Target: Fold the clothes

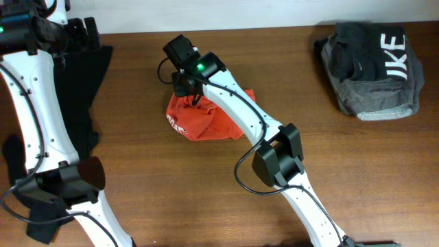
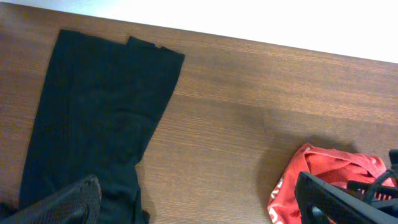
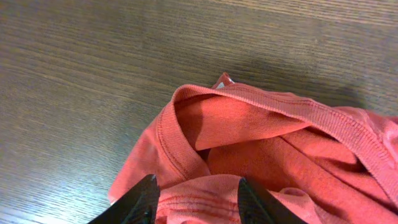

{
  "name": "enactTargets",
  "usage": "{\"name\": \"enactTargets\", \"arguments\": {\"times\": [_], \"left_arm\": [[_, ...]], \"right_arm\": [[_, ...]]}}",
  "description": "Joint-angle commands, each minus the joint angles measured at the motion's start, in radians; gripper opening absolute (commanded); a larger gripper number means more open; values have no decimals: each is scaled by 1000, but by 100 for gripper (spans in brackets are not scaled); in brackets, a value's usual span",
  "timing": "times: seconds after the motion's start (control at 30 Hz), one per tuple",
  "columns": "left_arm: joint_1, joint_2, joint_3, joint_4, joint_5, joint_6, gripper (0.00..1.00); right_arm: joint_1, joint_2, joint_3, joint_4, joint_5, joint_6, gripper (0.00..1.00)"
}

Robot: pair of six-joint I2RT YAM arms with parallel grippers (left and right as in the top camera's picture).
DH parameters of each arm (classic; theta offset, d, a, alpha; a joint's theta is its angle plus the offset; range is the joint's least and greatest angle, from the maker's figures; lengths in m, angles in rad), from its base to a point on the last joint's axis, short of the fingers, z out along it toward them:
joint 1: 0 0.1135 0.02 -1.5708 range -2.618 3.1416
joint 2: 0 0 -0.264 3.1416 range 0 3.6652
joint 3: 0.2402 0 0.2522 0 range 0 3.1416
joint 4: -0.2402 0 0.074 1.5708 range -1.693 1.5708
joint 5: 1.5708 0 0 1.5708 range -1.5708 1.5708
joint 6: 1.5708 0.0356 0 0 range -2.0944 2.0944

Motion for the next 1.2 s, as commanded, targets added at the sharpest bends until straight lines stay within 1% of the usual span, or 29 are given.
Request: {"name": "enactTargets", "arguments": {"times": [0.0,0.1,0.13,0.17,0.27,0.33,0.37,0.4,0.63,0.8,0.93,1.1,1.17], "left_arm": [[2,-6,-9,-8,-14,10,99],[2,-6,-9,-10,-15,10,99],[2,-6,-9,-10,-14,10,99],[2,-6,-9,-10,-15,10,99],[2,-6,-9,-11,-14,10,99],[2,-6,-9,-11,-14,10,99],[2,-6,-9,-11,-14,10,99],[2,-6,-9,-11,-14,10,99],[2,-6,-9,-11,-14,16,99],[2,-6,-9,-11,-14,16,99],[2,-6,-9,-11,-14,17,99],[2,-6,-9,-13,-14,36,99],[2,-6,-9,-16,-14,36,99]], "right_arm": [[1,31,-5,-5,26,-21,46],[0,43,-5,-21,44,-22,45],[-2,44,-5,-27,50,-25,42],[-3,44,-5,-31,51,-29,37],[-4,44,-5,-31,58,-45,27],[-5,44,-5,-39,63,-47,17],[-6,44,-5,-46,66,-47,8],[-8,43,-5,-53,69,-47,4],[-35,-28,52,-167,68,-46,4],[-71,-120,119,-335,68,-47,4],[-113,-149,122,-442,66,-47,4],[-180,-149,118,-605,6,-47,4],[-200,-149,111,-604,-47,-98,4]]}}
